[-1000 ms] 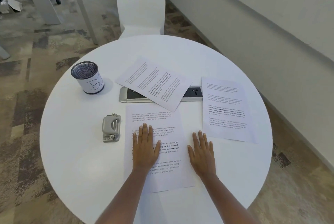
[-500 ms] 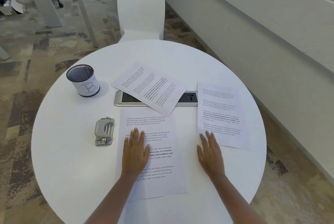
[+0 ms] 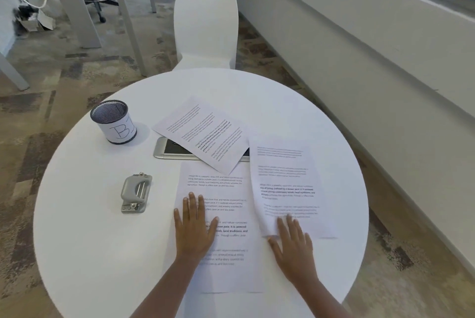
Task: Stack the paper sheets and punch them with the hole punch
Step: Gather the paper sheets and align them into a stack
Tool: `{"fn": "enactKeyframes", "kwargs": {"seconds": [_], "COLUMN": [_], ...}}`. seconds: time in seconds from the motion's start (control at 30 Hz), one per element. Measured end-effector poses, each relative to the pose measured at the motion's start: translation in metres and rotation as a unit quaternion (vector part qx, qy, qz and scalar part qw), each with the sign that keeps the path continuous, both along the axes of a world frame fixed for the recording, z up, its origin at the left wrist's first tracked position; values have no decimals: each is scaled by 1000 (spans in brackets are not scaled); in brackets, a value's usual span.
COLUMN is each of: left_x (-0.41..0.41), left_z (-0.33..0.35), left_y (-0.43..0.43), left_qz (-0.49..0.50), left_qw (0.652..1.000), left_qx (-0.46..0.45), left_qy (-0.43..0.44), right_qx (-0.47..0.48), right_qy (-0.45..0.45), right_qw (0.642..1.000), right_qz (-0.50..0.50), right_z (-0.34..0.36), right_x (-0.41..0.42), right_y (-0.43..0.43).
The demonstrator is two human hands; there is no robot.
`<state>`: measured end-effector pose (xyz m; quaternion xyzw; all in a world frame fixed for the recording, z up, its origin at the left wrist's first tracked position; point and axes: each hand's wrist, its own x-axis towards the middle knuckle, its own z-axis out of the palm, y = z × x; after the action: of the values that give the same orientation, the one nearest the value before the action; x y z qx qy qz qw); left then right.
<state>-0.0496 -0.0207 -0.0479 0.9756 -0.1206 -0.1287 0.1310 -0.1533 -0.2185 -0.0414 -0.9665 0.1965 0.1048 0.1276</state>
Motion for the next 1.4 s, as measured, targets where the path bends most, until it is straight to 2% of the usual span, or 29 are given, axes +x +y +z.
{"fn": "enactKeyframes", "kwargs": {"seconds": [0.17, 0.4, 0.47, 0.57, 0.7, 0.9, 0.97, 1.03, 1.13, 1.23, 1.3, 1.4], "left_x": [3, 6, 4, 2, 3, 3, 5, 6, 5, 2, 2, 5], "left_z": [1, 3, -2, -4, -14, -7, -3, 0, -2, 0, 3, 10], "left_y": [-3, -2, -7, -14, -15, -21, -16, -6, 10, 17, 15, 5], "left_qz": [-8, 17, 39, 59, 60, 60, 78, 100, 136, 167, 192, 237], "left_qw": [1000, 998, 998, 995, 994, 996, 996, 994, 989, 986, 981, 969], "left_qx": [6, 42, 54, 68, 84, 68, 15, -8, -13, 15, -4, -62], "left_qy": [-3, -37, -11, -41, -20, -14, -28, -51, -58, -24, -9, 18], "right_qx": [34, 18, 15, -2, -1, 43, 41, 42, 33, 41, 49, 40], "right_qy": [-82, -27, -19, -55, -89, -46, -85, -145, -105, -59, -38, -17], "right_qw": [996, 995, 994, 987, 970, 957, 959, 967, 991, 997, 996, 999], "right_qz": [15, 96, 105, 150, 226, 282, 266, 204, 76, -42, -61, -33], "right_z": [3, -3, -3, 3, 4, 13, 10, 11, 6, 0, -4, -10], "right_x": [-4, 1, -2, -9, -23, -22, -17, -14, -3, 2, 3, 3], "right_y": [-24, -29, -16, -4, -2, 11, 10, 1, -16, -23, -17, 1]}}
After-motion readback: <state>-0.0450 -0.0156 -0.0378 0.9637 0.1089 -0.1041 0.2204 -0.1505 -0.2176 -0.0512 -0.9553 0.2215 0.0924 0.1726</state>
